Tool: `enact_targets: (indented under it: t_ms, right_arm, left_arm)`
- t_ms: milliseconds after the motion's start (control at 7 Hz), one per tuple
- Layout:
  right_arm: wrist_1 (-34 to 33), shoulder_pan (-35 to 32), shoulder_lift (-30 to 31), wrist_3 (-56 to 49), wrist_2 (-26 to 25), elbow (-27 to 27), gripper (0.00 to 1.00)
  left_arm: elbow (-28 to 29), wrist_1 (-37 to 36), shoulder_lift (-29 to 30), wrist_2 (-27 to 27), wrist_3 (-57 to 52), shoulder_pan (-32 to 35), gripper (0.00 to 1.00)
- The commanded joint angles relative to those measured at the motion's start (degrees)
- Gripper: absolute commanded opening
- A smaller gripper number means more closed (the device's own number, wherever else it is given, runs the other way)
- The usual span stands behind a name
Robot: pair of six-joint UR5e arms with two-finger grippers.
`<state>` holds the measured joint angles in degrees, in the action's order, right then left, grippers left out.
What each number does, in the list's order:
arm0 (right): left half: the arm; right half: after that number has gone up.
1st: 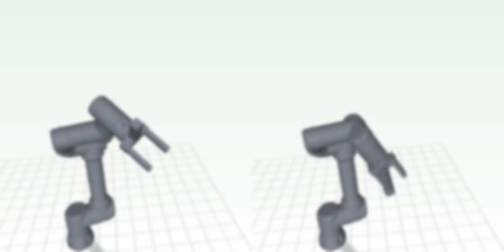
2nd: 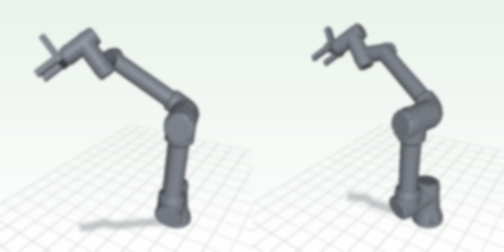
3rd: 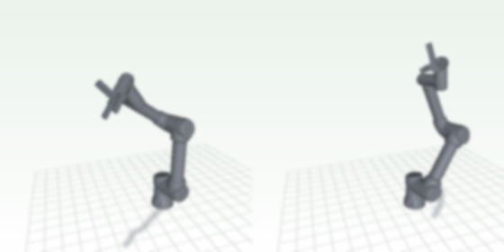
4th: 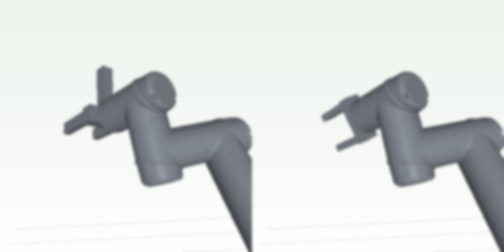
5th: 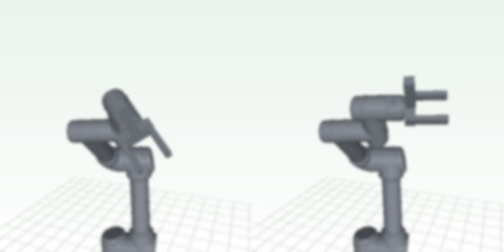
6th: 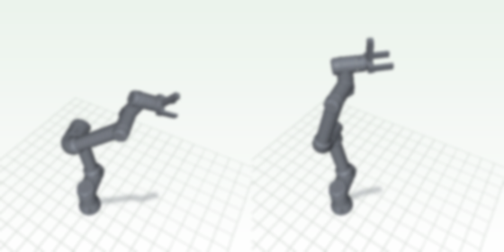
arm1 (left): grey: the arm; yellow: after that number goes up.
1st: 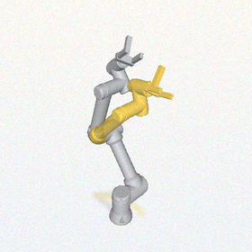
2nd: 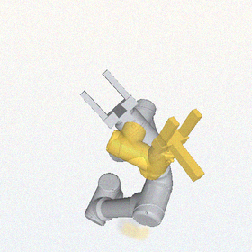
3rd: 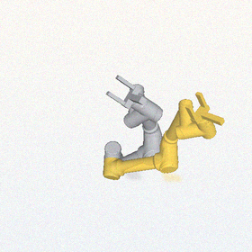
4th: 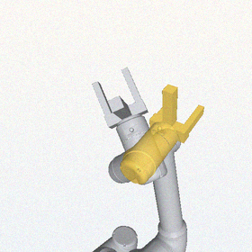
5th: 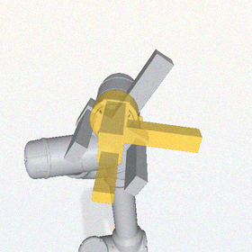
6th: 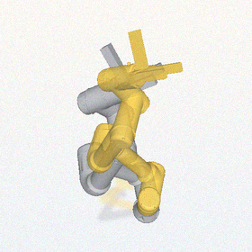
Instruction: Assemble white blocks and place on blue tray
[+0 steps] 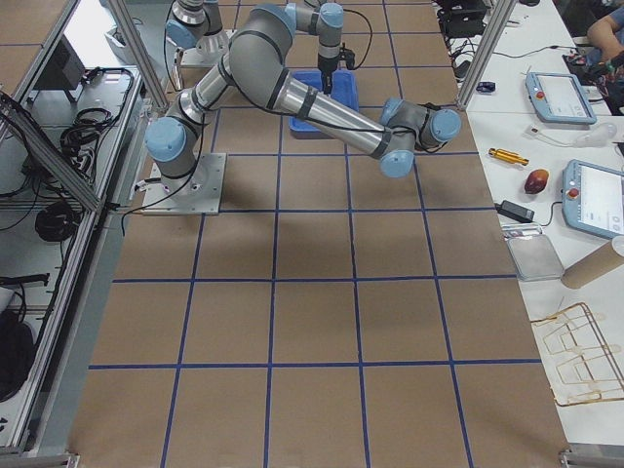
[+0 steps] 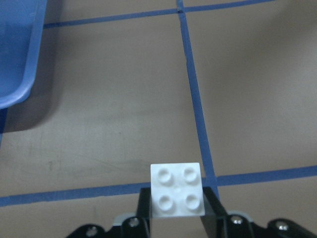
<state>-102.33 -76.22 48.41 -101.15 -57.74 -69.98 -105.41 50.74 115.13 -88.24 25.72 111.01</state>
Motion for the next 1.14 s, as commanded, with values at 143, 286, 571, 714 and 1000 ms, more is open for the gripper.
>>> enact_targets:
  t_ms: [143, 286, 571, 714, 1000]
  right_arm:
    - [0.3, -3.4, 8.4, 1.2, 0.8, -9.7, 0.03]
    - [0.1, -3.8, 11.1, 1.0, 0.9, -13.0, 0.03]
    - [-1.0, -4.9, 17.0, 1.0, 1.0, -21.3, 0.03]
    - [-3.9, -5.6, 20.0, 1.8, 1.0, -25.7, 0.03]
    - [-12.9, -8.5, 24.1, 6.5, 1.0, -35.0, 0.03]
  left_arm:
    - [0.0, -0.3, -0.2, 0.4, 0.0, 0.0, 1.00]
    - [0.0, -0.4, -0.3, 0.2, 0.0, 0.0, 1.00]
    - [0.5, -0.4, -2.4, 0.0, -1.0, -2.0, 1.00]
    - [0.4, 0.0, -3.1, 0.7, -4.2, -5.4, 1.00]
    - [-0.9, 0.0, -2.7, 3.7, -7.1, -8.3, 0.96]
